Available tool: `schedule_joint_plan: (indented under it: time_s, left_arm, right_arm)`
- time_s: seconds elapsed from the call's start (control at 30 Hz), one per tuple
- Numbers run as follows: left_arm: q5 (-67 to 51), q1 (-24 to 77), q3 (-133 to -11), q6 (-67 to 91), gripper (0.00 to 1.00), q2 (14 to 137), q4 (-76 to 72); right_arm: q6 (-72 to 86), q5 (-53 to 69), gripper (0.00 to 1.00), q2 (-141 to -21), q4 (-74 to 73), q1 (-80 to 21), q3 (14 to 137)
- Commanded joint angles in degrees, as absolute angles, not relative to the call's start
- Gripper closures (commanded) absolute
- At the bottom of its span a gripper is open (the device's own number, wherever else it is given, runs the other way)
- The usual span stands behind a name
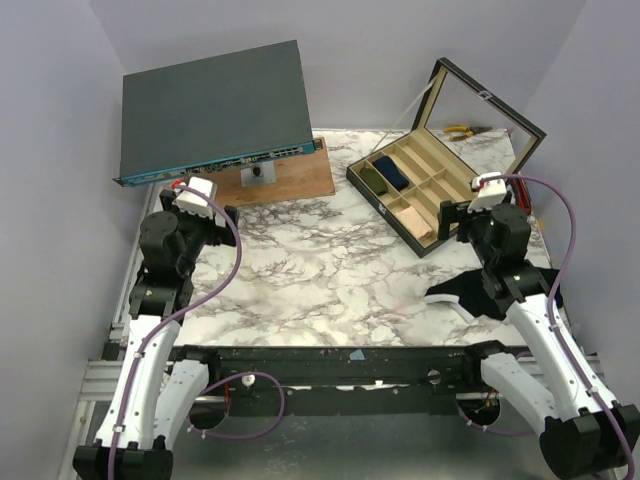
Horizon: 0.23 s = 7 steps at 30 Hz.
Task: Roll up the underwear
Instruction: Reset both arms
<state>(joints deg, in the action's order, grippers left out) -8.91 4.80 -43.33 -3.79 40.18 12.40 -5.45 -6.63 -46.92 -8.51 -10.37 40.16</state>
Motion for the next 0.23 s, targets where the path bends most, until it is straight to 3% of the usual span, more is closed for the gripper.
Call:
schedule_joint_plan:
  time_s: [0.0, 0.2]
  left_arm:
    - [-8.1, 4.0, -43.1, -3.4, 0.01, 40.6, 10.3]
    - [-8.2, 3.4, -42.6, -3.5, 0.01, 40.9, 9.9]
  right_arm:
    - [-6.6, -4.8, 0.00, -46.7, -7.6, -10.1, 39.6]
    - [-6.6, -4.5, 0.00, -46.5, -7.8, -10.0, 39.8]
